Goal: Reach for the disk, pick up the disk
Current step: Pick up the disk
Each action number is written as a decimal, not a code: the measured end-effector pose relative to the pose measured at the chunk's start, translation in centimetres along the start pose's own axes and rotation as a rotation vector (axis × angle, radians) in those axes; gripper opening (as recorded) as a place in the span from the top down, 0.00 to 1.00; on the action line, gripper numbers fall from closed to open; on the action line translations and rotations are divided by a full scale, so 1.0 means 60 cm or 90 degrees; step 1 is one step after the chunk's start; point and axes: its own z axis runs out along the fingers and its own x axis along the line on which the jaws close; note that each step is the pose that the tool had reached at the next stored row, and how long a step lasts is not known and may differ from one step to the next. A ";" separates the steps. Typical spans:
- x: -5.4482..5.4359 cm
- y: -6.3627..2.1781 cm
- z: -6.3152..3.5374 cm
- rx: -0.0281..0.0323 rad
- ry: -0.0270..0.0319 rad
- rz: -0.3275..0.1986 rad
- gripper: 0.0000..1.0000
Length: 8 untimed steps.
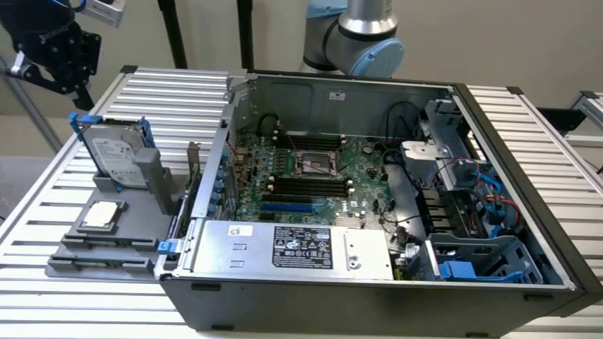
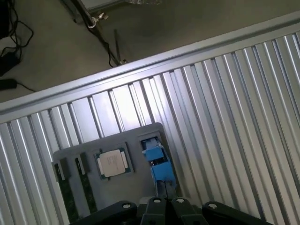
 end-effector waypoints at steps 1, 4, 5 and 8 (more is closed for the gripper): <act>0.000 0.000 0.000 0.0000 0.0001 -0.012 0.89; 0.000 0.000 0.000 -0.0001 0.0005 -0.046 0.89; 0.000 0.000 0.000 -0.0001 0.0007 -0.057 0.89; 0.000 0.000 0.001 -0.0002 0.0011 -0.092 0.89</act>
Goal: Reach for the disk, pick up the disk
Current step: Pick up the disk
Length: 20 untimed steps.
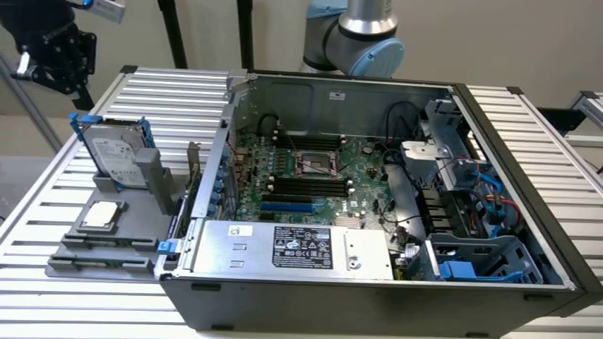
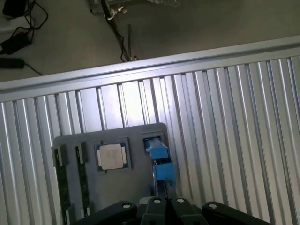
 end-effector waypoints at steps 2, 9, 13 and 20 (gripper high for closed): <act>0.000 0.000 0.000 0.0000 0.0002 -0.023 0.89; 0.000 0.000 0.001 -0.0001 0.0009 -0.084 0.89; 0.000 0.000 0.001 -0.0001 0.0009 -0.084 0.82; 0.000 0.000 0.005 0.0000 0.0009 -0.084 0.53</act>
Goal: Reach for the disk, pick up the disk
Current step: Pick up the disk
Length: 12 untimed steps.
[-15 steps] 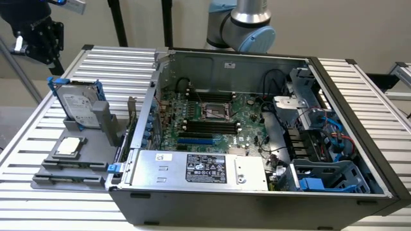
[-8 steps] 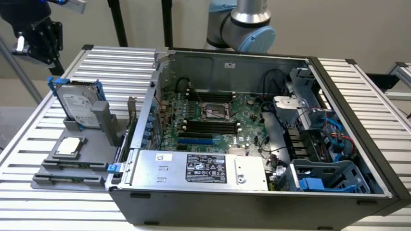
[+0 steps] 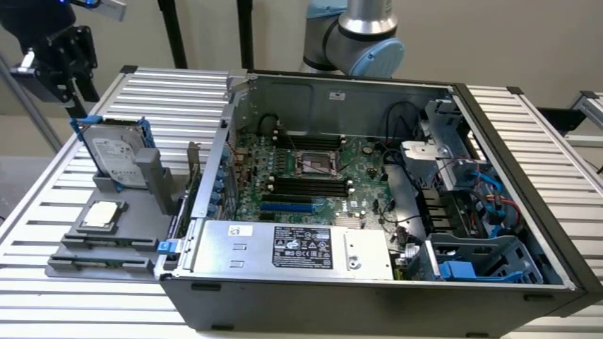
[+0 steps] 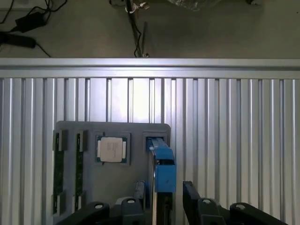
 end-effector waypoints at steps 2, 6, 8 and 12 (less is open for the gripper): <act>0.000 0.000 0.003 0.0000 -0.0001 0.000 0.46; 0.000 0.000 0.014 -0.0001 0.0000 0.003 0.46; 0.000 0.000 0.020 -0.0001 -0.0001 0.004 0.46; 0.000 0.000 0.032 0.0000 -0.0001 0.007 0.46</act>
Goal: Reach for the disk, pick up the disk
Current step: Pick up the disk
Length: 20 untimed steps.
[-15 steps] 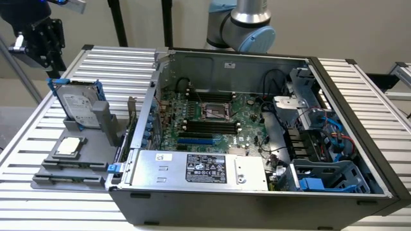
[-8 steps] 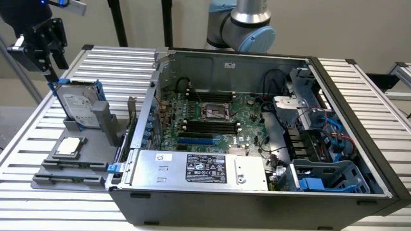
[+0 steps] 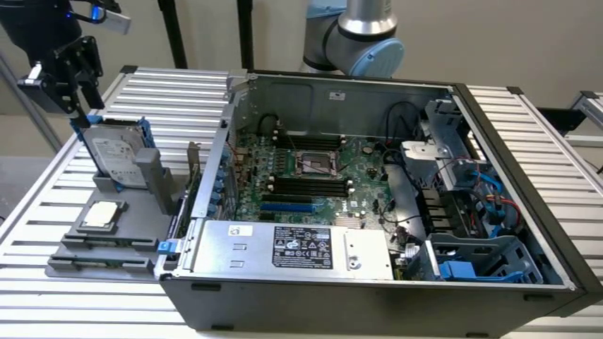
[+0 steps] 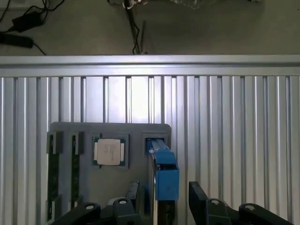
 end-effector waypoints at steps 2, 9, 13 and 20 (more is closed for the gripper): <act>0.000 0.000 0.006 0.0001 0.0000 0.002 0.46; 0.000 0.002 0.027 0.0001 -0.0001 0.007 0.46; 0.000 0.003 0.037 0.0001 -0.0001 0.007 0.46; 0.000 0.003 0.050 0.0001 -0.0001 0.007 0.46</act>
